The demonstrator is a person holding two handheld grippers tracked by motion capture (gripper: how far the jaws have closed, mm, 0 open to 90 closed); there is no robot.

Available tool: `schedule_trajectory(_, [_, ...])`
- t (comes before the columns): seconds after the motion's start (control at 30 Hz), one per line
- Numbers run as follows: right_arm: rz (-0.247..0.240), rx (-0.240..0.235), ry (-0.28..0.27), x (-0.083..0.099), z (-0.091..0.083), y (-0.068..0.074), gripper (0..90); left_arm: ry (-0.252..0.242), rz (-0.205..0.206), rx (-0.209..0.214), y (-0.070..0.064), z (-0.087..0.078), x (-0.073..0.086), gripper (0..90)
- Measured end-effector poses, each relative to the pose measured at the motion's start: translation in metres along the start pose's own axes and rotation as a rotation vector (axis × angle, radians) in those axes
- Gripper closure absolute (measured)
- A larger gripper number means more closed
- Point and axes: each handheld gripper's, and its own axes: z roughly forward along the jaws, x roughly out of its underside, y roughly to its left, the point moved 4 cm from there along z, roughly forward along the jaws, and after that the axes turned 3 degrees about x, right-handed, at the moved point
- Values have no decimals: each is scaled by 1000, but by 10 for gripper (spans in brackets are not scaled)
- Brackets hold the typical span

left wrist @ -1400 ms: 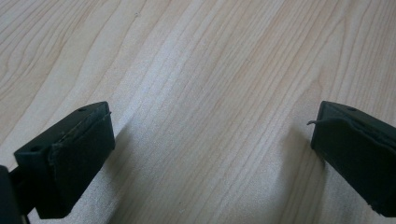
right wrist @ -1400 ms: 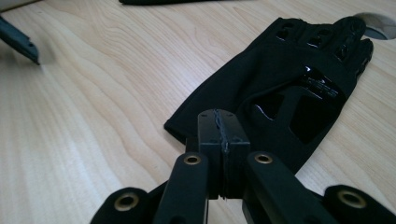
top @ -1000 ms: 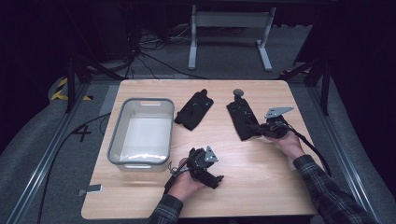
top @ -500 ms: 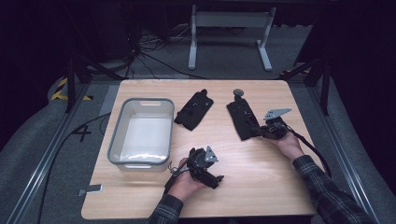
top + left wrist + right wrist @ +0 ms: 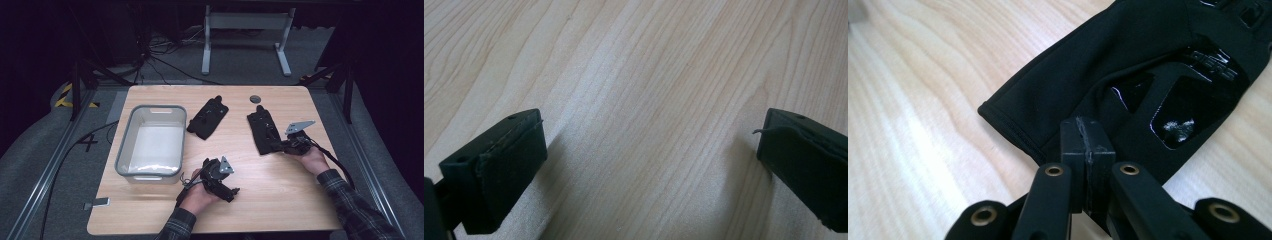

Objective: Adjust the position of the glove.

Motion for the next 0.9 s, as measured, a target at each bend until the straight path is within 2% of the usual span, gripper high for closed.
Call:
schedule_trajectory(0.4, [-8,-20,20,12,-13,11,900,0,5,2,0,0,0,0])
schedule_trajectory(0.47, [-25,-26,34,18,-20,18,900,0,5,2,0,0,0,0])
schedule_trajectory(0.9, [-46,-73,57,39,-41,42,900,-1,5,2,0,0,0,0])
